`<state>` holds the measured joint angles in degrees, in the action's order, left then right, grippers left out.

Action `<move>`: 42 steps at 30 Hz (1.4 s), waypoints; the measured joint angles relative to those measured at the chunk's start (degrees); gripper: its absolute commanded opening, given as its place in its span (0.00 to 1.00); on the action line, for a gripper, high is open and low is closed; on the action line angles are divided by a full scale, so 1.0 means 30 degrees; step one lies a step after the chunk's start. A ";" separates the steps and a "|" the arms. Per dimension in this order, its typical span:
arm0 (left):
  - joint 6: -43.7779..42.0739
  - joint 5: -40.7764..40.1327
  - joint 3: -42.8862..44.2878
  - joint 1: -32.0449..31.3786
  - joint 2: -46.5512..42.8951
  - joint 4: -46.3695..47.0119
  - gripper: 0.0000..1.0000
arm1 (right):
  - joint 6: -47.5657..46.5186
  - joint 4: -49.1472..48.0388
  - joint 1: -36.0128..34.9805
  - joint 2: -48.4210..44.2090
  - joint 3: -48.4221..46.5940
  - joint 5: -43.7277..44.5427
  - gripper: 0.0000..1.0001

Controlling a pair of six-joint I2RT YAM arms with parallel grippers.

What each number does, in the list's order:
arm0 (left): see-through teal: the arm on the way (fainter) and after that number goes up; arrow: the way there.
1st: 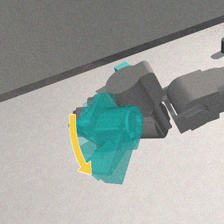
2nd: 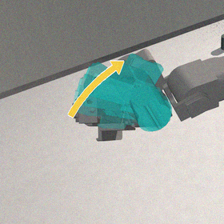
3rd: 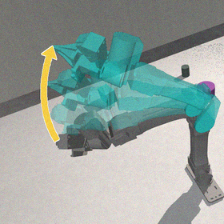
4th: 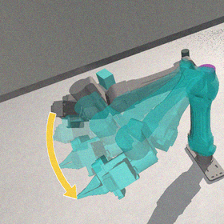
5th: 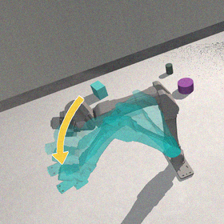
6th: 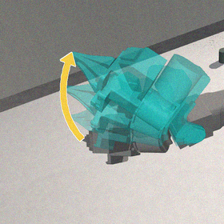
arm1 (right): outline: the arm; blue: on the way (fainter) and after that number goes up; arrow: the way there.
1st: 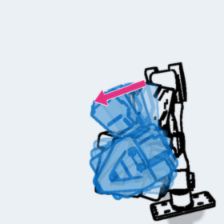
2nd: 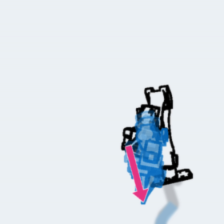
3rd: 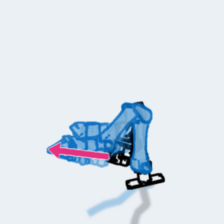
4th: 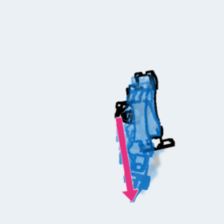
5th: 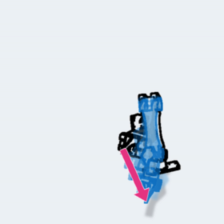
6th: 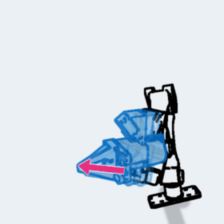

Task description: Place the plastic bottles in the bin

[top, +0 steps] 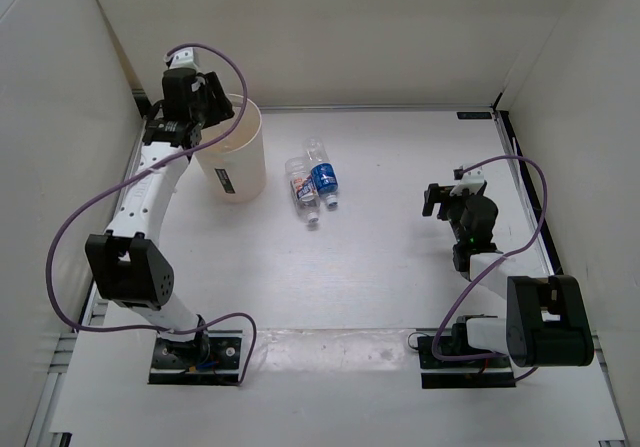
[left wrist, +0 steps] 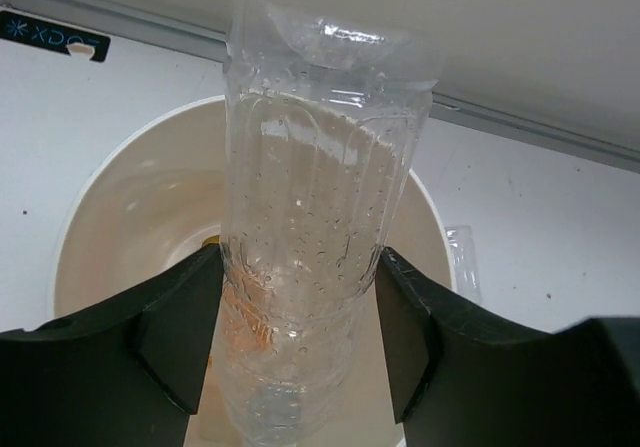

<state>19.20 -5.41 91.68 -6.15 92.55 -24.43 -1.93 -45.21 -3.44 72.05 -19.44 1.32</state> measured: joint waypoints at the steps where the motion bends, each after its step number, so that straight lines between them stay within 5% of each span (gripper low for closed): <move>1: 0.0058 0.0000 -0.0109 0.0000 0.0000 -0.0029 0.71 | 0.0000 -0.0007 0.0000 0.0000 0.0000 0.0000 0.90; 2: 0.0080 0.0000 -0.0189 0.0000 0.0000 -0.0058 0.74 | 0.0000 -0.0007 0.0000 0.0000 0.0000 -0.0007 0.90; 3: 0.0117 -0.0007 -0.0284 0.0000 0.0000 -0.0066 0.91 | 0.0000 -0.0007 0.0000 0.0000 0.0000 -0.0007 0.90; 5: 0.0219 -0.0058 -0.0408 0.0007 -0.0044 -0.0204 1.00 | -0.0007 -0.0007 0.0022 0.0000 0.0000 -0.0058 0.90; 20: 0.0087 -0.2375 -0.0772 0.1588 -0.3060 -0.0896 1.00 | 0.0007 0.0000 0.0240 0.0000 0.0000 -0.0393 0.90; 28: 0.1931 -0.4022 -0.9231 0.4415 -0.9938 -0.0663 1.00 | -0.0066 0.0838 0.0852 -0.0109 -0.0299 -0.1537 0.90; 35: 0.2098 -0.3643 -1.3573 0.5785 -1.2196 -0.1450 1.00 | -0.1049 0.8065 -0.0393 -0.1457 -0.6062 -0.3832 0.90; 42: 0.1880 -0.2433 -1.5038 0.6288 -1.2903 -0.1851 1.00 | -0.1392 1.8557 -0.3993 0.3075 -1.8680 -0.3548 0.90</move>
<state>24.84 -12.71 46.57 12.71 53.84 -29.98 -6.11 10.46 -15.42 81.28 -75.48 -9.32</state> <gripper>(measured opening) 0.994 0.905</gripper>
